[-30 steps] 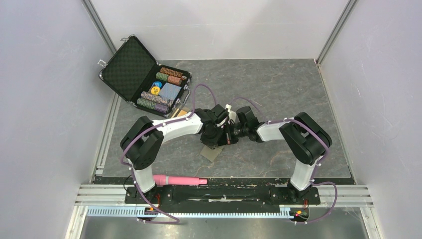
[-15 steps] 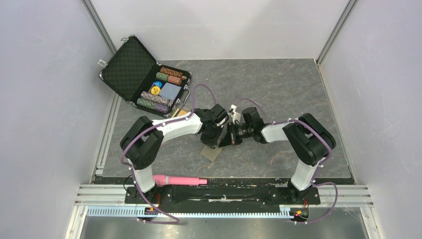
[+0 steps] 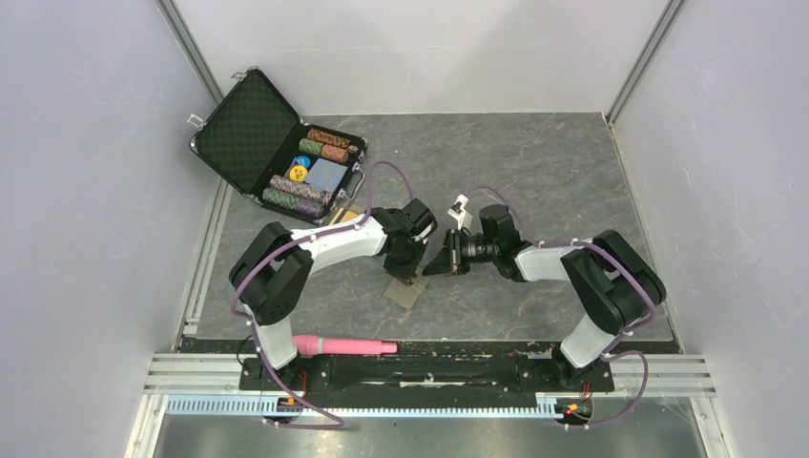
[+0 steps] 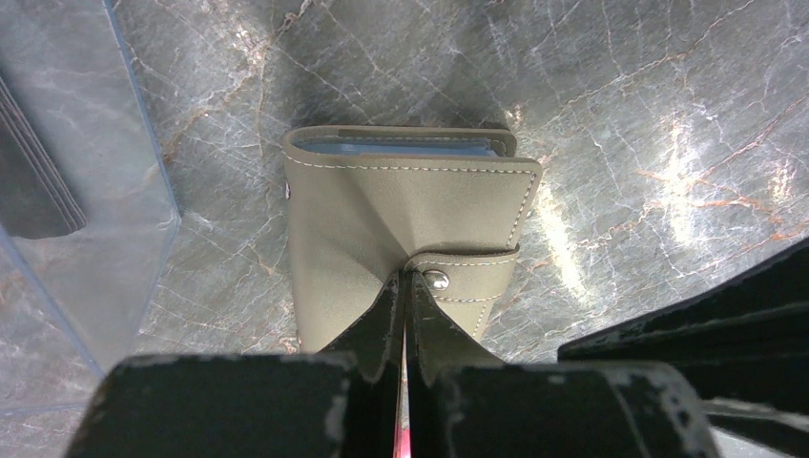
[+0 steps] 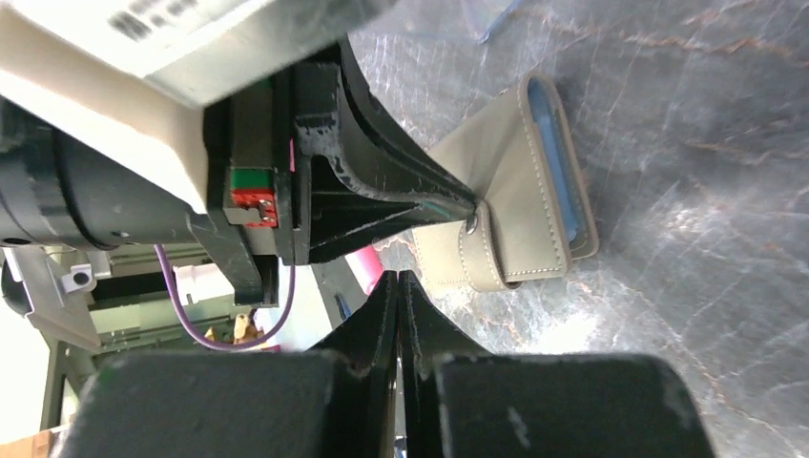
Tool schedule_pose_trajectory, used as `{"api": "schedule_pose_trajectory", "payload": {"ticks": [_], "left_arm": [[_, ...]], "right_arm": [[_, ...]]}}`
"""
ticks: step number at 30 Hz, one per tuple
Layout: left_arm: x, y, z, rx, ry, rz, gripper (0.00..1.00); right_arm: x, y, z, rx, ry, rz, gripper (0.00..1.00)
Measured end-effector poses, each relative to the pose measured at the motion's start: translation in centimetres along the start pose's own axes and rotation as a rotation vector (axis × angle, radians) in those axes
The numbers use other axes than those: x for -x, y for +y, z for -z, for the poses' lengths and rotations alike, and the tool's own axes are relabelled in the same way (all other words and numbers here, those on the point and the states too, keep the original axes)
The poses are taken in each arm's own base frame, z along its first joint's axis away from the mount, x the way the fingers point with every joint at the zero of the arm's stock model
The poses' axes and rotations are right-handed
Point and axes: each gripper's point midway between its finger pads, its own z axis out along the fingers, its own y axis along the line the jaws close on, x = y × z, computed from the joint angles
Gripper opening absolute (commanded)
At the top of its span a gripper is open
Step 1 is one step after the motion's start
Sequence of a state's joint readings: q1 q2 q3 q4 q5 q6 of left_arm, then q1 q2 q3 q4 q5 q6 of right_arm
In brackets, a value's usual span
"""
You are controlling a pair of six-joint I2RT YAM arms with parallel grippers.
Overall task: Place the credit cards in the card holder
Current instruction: Close the card holder at the center of the board.
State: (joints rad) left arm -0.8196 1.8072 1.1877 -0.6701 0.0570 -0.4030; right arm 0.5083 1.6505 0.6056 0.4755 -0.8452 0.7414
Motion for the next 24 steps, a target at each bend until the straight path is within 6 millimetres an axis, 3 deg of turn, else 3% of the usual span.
{"api": "schedule_pose_trajectory", "payload": {"ticks": [12, 24], "left_arm": [[0.0, 0.0, 0.0, -0.002, 0.000, 0.000, 0.02], [0.0, -0.1, 0.0, -0.006, 0.000, 0.000, 0.02]], "right_arm": [[-3.4, -2.2, -1.7, -0.035, 0.107, -0.103, 0.00], [-2.9, -2.6, -3.1, -0.031, 0.090, -0.142, 0.00]]}}
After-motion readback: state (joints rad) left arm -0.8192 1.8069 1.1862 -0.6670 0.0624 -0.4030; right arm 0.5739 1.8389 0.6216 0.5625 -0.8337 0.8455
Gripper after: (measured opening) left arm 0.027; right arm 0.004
